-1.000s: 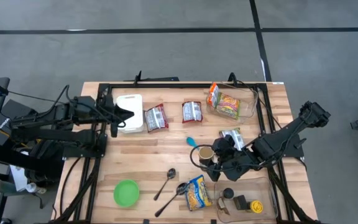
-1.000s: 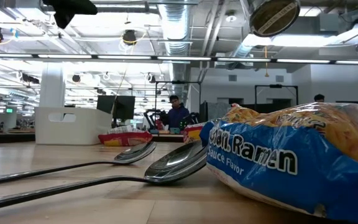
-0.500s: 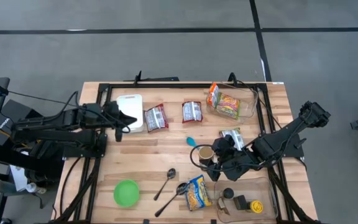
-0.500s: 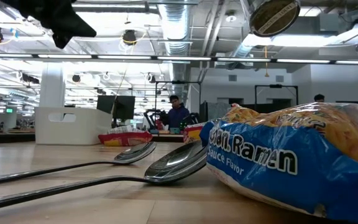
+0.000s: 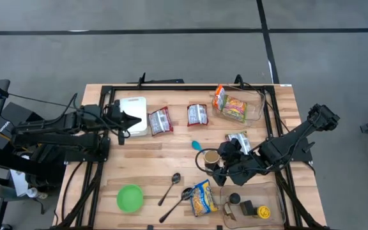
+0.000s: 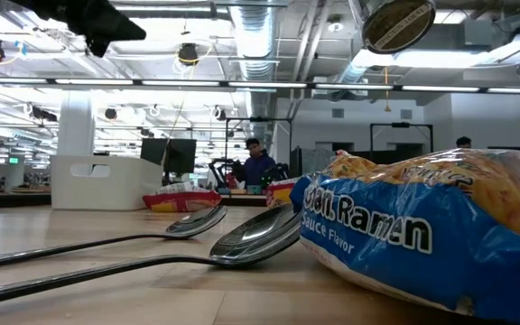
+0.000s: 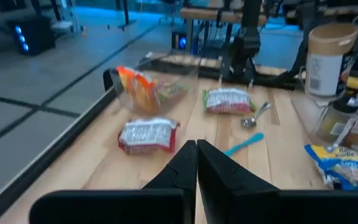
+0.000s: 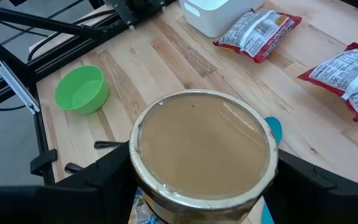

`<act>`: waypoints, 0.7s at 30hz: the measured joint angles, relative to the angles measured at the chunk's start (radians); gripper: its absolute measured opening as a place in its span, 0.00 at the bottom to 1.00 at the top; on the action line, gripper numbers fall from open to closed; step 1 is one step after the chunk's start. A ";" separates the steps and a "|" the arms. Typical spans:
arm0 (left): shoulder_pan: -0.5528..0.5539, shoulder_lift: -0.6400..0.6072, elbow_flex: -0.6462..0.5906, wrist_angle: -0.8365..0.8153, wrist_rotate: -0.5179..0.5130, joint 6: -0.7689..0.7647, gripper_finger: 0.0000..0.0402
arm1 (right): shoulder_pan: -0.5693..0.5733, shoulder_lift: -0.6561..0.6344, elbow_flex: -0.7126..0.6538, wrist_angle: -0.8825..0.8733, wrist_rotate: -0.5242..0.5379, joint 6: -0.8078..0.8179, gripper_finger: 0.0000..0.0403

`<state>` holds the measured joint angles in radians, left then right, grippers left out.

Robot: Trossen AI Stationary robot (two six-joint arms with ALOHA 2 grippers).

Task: Pick & Place Food Item
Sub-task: Put the golden spice bottle into the bottom transparent bin

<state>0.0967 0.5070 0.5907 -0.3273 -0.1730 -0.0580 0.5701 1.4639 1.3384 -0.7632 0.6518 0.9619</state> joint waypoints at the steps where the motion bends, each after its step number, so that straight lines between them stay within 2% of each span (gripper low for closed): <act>1: 0.000 -0.005 0.000 0.005 0.000 0.006 0.01 | 0.000 0.000 0.000 0.000 0.000 0.000 0.67; 14: 0.000 -0.104 -0.007 0.025 0.002 0.054 0.01 | 0.000 0.000 0.000 0.000 0.000 -0.002 0.67; 21: 0.000 -0.218 -0.162 0.162 0.004 0.032 0.01 | 0.000 0.000 0.000 0.000 0.000 -0.003 0.67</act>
<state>0.0965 0.2895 0.4286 -0.1650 -0.1692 -0.0263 0.5701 1.4639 1.3384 -0.7629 0.6518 0.9590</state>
